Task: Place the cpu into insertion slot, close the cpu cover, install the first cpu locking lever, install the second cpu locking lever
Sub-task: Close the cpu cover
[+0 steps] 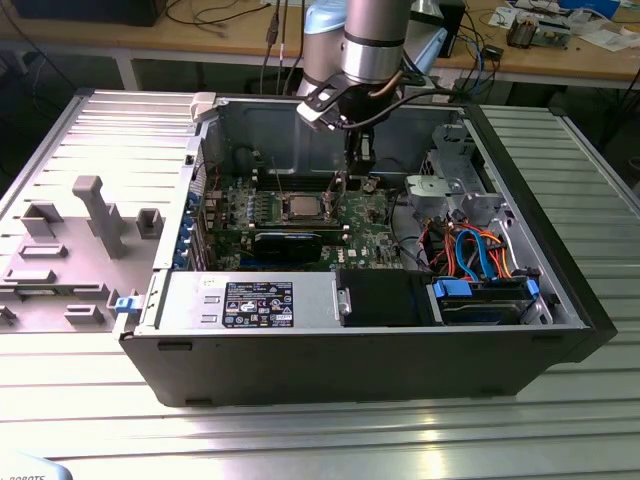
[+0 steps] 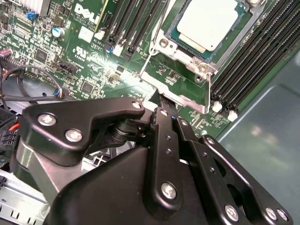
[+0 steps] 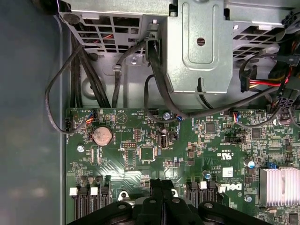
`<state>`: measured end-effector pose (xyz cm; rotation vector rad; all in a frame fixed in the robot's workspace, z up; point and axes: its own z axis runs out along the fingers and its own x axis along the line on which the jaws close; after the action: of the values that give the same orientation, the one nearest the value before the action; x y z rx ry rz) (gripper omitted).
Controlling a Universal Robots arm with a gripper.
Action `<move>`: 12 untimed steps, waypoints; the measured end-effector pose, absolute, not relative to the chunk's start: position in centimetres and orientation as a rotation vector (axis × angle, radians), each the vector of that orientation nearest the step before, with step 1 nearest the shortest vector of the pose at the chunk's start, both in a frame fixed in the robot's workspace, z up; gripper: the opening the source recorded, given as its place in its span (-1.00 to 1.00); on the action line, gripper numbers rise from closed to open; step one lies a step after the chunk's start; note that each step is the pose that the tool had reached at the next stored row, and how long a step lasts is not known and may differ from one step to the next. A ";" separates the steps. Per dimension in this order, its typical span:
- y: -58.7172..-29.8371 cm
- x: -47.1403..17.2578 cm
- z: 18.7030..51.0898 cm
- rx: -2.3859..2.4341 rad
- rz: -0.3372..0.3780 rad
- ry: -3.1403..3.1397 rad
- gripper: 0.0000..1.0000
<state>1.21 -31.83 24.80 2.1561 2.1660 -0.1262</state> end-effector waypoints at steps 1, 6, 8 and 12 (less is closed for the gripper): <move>-31.8 1.2 24.8 2.156 -0.126 2.166 -0.79; -31.8 0.9 24.8 2.156 -0.126 2.166 -0.79; -31.8 0.7 24.8 2.156 -0.126 2.166 -0.79; -31.8 0.5 24.8 2.156 -0.126 2.166 -0.79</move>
<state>0.53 -31.82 24.80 2.1560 2.1661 -0.1262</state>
